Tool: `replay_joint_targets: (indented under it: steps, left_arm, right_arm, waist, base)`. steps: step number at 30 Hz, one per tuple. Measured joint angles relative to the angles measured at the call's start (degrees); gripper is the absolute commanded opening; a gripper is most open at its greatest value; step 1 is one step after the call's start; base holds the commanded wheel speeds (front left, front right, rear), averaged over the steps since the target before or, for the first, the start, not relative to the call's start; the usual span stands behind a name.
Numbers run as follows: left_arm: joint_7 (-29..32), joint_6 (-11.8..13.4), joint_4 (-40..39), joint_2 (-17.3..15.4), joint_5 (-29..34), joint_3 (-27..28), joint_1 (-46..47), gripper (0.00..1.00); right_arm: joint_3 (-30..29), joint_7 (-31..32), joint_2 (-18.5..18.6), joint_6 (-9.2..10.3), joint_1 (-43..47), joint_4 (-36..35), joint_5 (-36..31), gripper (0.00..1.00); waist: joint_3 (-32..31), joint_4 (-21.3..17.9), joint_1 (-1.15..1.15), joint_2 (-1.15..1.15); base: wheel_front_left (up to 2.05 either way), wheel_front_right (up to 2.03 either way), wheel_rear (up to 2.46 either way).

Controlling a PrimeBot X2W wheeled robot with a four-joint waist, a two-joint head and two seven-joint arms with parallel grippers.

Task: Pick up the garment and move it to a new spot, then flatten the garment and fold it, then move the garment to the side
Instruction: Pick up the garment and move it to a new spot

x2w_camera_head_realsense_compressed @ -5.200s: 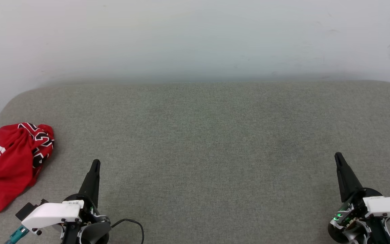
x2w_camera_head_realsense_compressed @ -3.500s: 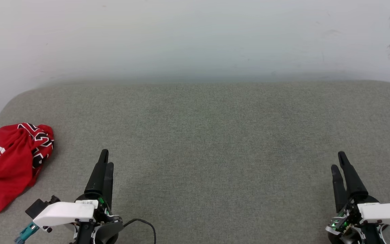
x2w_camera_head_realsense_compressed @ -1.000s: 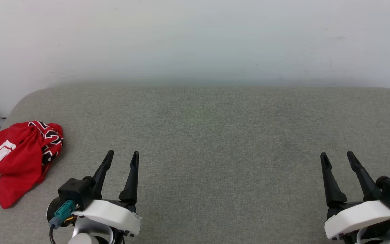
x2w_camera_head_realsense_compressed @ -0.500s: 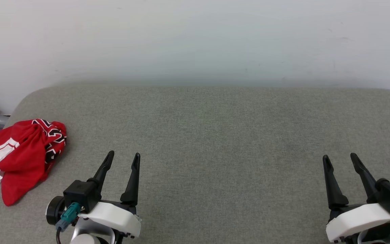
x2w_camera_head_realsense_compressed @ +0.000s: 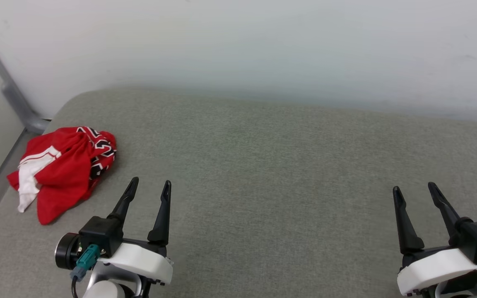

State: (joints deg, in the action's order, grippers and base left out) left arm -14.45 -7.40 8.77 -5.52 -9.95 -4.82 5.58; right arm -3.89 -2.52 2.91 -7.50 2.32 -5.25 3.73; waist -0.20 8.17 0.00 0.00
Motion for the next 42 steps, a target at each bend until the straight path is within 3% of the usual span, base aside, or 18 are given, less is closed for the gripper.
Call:
replay_joint_targets:
  steps: [6,24,35,42]
  left_arm:
    - [-0.5,0.0,-0.2,0.0,1.8,1.3,0.1,1.0]
    - [-0.6,-0.1,-1.2,0.5,-1.7,3.8,-0.1,1.0]
    - [-0.6,-0.1,-1.4,1.1,-1.8,6.1,0.1,1.0]
    - [-0.6,-0.1,1.5,1.8,-3.5,6.7,6.9,1.0]
  right_arm:
    - [1.3,-0.5,0.0,0.0,0.0,-0.8,-1.5,1.0]
    - [3.7,-0.6,0.0,-0.01,-1.3,-0.9,0.5,1.0]
    - [4.5,0.0,0.0,-0.01,-4.3,-0.2,0.1,1.0]
    - [4.2,2.2,0.1,-0.01,-5.9,-3.2,-2.8,1.0]
  waist:
    - [0.2,5.3,0.0,0.0]
    - [0.8,21.2,0.0,0.0]
    - [3.5,22.4,0.0,0.0]
    - [7.3,22.3,0.0,0.0]
  base:
    - [0.0,0.0,0.0]
    - [0.0,0.0,0.0]
    - [0.0,0.0,0.0]
    - [0.0,0.0,0.0]
